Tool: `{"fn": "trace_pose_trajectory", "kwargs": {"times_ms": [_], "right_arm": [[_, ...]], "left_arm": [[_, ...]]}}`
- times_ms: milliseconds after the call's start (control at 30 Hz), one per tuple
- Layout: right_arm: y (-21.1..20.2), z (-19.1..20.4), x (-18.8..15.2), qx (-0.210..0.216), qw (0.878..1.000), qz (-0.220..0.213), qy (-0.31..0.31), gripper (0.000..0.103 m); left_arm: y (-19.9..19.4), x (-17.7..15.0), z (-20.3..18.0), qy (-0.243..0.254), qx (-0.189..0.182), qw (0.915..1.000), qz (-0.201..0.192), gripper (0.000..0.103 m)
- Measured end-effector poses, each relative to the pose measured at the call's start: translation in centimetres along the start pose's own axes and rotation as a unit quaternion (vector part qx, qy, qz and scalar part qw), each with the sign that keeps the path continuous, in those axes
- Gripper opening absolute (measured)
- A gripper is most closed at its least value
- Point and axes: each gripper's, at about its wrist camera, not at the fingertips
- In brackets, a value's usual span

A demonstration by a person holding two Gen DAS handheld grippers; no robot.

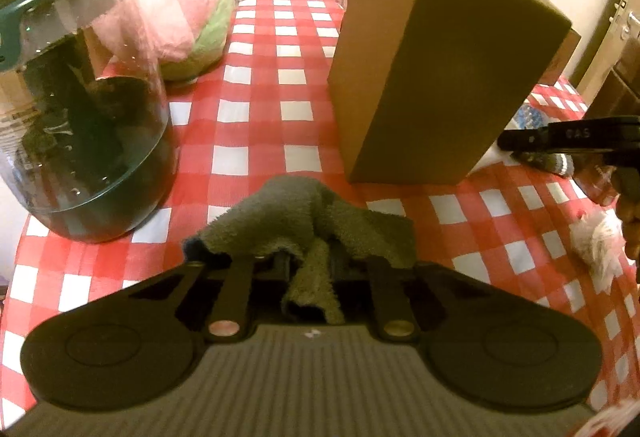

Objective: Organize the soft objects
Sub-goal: 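Carry the grey cloth and cotton pad over the open white box with both grippers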

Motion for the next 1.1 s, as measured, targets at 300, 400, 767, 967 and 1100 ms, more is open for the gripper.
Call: {"fn": "trace_pose_trajectory", "kwargs": {"times_ms": [300,400,767,967,1100], "right_arm": [[-6.3,0.9,0.5,0.009,0.999,-0.038,-0.022,0.002],[-8.3,1.0,0.9,0.009,0.998,-0.050,-0.027,0.002],[-13.3,0.9,4.5,0.004,0.994,-0.103,-0.031,0.002],[-14.4,0.9,7.4,0.007,0.989,-0.140,-0.036,0.002],[-14.6,0.7,9.6,0.000,0.986,-0.164,-0.038,0.002]], "left_arm": [[-4.0,0.5,-0.3,0.013,-0.008,0.9997,-0.021,0.012],[-6.3,1.3,-0.3,0.015,-0.011,0.9991,-0.039,0.012],[-14.8,6.1,-1.3,0.051,-0.010,0.9866,-0.155,0.012],[-16.0,10.2,-2.4,0.085,-0.010,0.9745,-0.207,0.012],[-15.4,13.4,-3.4,0.103,-0.009,0.9682,-0.228,0.012]]}}
Point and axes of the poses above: each gripper's, at about its wrist camera, not at the fingertips, and y roughly the way its jaws point, z to its left, x to its top, and after that the axes turned 10 degrees about -y, right-handed
